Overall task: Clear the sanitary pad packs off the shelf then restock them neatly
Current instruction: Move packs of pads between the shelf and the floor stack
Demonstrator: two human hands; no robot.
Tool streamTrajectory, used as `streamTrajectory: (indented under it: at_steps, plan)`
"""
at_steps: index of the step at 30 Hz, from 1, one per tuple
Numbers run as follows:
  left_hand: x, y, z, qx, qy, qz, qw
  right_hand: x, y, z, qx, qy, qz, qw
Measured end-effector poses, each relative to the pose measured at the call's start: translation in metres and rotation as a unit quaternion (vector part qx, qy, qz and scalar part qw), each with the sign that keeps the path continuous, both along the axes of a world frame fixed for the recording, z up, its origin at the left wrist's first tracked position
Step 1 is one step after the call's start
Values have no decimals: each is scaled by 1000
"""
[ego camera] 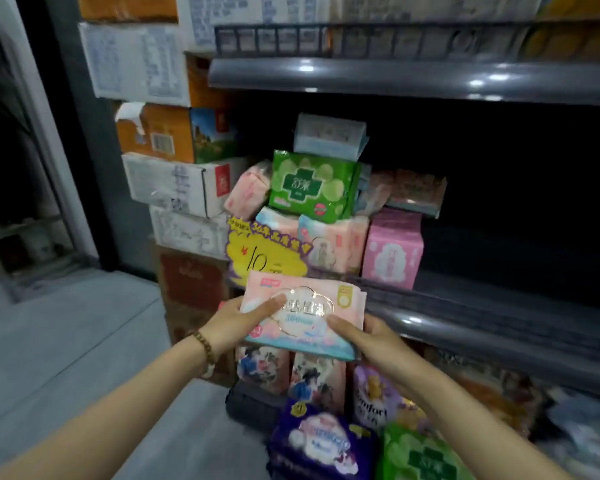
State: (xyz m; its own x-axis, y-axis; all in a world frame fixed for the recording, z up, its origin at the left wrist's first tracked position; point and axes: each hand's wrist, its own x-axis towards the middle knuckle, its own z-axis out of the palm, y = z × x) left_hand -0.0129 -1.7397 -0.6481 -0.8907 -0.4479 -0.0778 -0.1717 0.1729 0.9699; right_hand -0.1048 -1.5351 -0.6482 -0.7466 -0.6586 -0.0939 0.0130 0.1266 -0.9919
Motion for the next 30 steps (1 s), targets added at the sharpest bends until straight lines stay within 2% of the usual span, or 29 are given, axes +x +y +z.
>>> streamTrajectory:
  at_steps: [4, 6, 8, 11, 14, 20, 24, 30]
  plan:
    - [31, -35, -54, 2, -68, 25, 997, 29, -48, -77, 35, -72, -4, 997]
    - [45, -57, -86, -4, -125, 27, 992, 51, -74, -115, 54, -135, -8, 989]
    - [57, -81, -120, -6, -201, 22, 979, 73, -99, -148, 59, -187, -20, 980]
    - [69, -117, -173, 19, -317, -6, 948, 95, -130, -200, 101, -203, -76, 971]
    - [71, -146, -231, 45, -367, -32, 928, 102, -152, -266, 144, -235, -106, 956]
    - [58, -158, -346, 32, -404, -58, 913, 104, -171, -366, 204, -229, -172, 936]
    - [48, -148, -400, 21, -376, -60, 924, 96, -171, -407, 229, -245, -194, 922]
    - [19, -142, -440, 9, -330, -31, 943, 74, -177, -440, 281, -255, -194, 905]
